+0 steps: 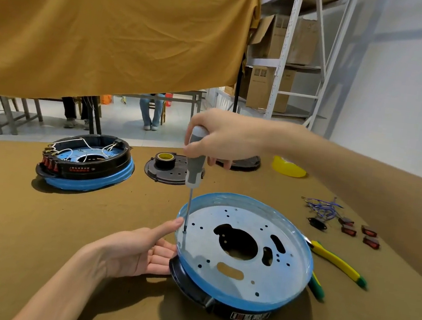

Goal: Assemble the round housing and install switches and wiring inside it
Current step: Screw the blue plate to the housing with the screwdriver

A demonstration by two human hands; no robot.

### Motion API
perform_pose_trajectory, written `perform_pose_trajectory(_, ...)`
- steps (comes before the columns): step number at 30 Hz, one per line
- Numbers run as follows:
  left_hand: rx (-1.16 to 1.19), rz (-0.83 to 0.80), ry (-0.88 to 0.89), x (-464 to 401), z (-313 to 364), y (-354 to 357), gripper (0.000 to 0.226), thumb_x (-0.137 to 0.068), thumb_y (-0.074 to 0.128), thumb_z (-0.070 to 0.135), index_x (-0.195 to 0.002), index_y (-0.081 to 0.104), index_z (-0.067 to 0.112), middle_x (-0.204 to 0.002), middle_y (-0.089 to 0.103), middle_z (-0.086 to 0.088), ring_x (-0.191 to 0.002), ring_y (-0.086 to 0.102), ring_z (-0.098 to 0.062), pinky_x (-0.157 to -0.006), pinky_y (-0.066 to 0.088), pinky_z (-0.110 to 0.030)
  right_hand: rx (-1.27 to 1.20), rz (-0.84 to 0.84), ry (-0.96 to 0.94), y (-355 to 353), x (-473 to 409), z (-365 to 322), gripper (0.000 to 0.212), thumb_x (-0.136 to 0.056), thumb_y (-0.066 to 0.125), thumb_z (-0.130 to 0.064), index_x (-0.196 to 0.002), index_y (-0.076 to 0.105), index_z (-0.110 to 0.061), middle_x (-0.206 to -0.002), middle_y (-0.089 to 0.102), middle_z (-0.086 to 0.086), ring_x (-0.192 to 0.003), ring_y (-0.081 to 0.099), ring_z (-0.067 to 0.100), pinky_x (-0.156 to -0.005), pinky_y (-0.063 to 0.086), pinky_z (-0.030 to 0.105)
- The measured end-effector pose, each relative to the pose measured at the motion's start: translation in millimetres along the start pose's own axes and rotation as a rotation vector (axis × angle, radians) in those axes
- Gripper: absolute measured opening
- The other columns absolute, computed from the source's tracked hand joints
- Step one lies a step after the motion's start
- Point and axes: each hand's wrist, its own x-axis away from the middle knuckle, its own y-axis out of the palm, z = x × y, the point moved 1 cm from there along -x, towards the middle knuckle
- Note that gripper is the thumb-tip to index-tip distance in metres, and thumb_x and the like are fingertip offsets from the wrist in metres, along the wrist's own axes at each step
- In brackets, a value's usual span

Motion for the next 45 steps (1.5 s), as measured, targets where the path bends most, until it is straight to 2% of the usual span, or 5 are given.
perform_pose_trajectory(5,0.018,0.001,0.014,-1,-3,1,0.083,-0.066,0.082,0.058,-0.115,0.063,-0.007,-0.106,0.075,-0.024,-0.088,0.076,-0.028,-0.07,0.063,-0.032,0.335,0.082,-0.017,2,-4,-6,0.043,-0.105,0.047,-0.049,-0.115,0.061,-0.009,-0.059,0.069,0.004,-0.046,0.068,0.015,-0.048,0.051,0.025)
perform_pose_trajectory(9,0.023,0.004,0.017,0,-2,2,0.083,-0.069,0.08,0.058,-0.118,0.062,-0.006,-0.109,0.075,-0.025,-0.091,0.077,-0.029,-0.072,0.063,-0.032,0.05,-0.118,0.049,-7,-2,-6,0.032,-0.099,0.064,-0.027,-0.126,0.05,-0.016,-0.066,0.069,-0.002,-0.042,0.061,0.006,-0.044,0.05,0.022)
perform_pose_trajectory(16,0.015,0.02,0.003,3,0,5,0.077,-0.076,0.074,0.056,-0.12,0.061,-0.006,-0.108,0.076,-0.024,-0.091,0.077,-0.028,-0.071,0.063,-0.031,0.106,-0.134,0.041,-4,-3,-9,0.042,-0.097,0.068,-0.035,-0.126,0.042,-0.02,-0.084,0.071,0.004,-0.051,0.066,0.01,-0.045,0.053,0.024)
perform_pose_trajectory(42,-0.009,-0.005,0.027,1,-2,2,0.082,-0.071,0.078,0.059,-0.12,0.062,-0.005,-0.107,0.076,-0.023,-0.09,0.077,-0.027,-0.071,0.062,-0.03,0.047,-0.225,0.064,-6,-6,-13,0.056,-0.091,0.076,-0.017,-0.129,0.035,-0.02,-0.076,0.074,0.006,-0.054,0.07,0.016,-0.049,0.055,0.025)
perform_pose_trajectory(45,-0.002,0.006,0.018,1,-2,3,0.079,-0.074,0.075,0.058,-0.119,0.062,-0.005,-0.105,0.076,-0.023,-0.088,0.077,-0.027,-0.07,0.062,-0.03,0.091,-0.164,0.091,-2,-10,-13,0.047,-0.098,0.068,-0.03,-0.128,0.04,-0.008,-0.071,0.076,0.008,-0.048,0.069,0.02,-0.046,0.054,0.027)
